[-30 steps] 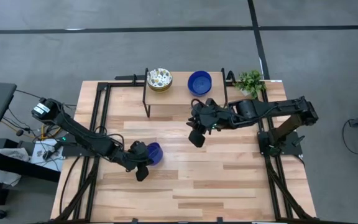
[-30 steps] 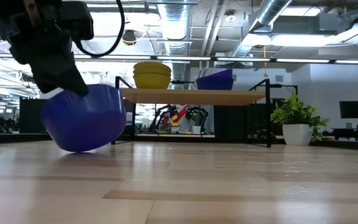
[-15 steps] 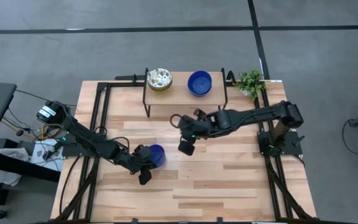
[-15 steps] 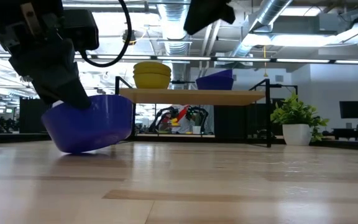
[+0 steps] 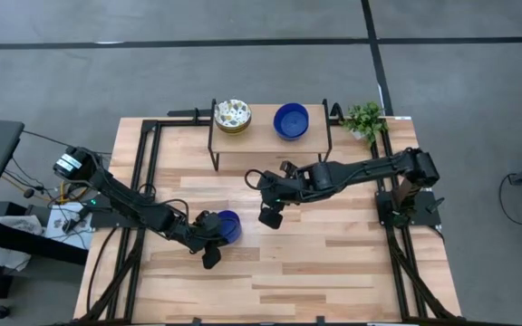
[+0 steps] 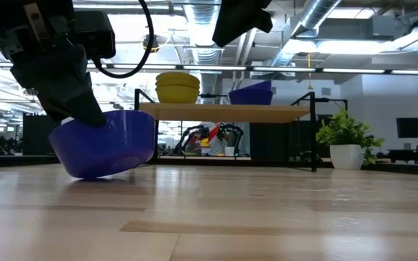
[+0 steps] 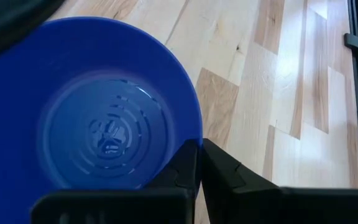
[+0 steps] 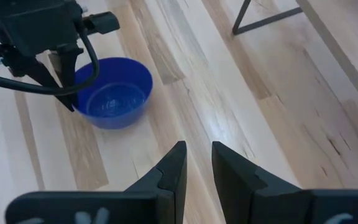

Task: Pick & Place Mini bowls
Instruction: Stack the blue bowl on top of the blue bowl on the shelf

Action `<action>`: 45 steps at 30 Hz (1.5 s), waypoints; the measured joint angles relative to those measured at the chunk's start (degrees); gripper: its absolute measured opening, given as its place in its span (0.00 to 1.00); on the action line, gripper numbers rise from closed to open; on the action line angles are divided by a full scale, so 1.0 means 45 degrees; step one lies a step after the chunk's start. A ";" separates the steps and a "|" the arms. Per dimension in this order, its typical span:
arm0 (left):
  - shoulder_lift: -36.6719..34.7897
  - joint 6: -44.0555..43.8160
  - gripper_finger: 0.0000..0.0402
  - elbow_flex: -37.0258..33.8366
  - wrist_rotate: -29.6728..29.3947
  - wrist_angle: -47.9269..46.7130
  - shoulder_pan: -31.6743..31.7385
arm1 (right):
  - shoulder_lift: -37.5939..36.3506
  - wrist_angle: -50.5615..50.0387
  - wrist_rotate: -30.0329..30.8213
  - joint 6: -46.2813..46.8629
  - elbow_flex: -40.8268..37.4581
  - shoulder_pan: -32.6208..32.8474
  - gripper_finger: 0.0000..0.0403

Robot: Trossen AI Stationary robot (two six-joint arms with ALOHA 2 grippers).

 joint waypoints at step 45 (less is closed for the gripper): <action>0.0000 -0.0024 0.02 -0.0010 0.0005 0.0248 0.0000 | 0.0000 0.0130 -0.0021 0.0007 0.0000 0.0079 0.17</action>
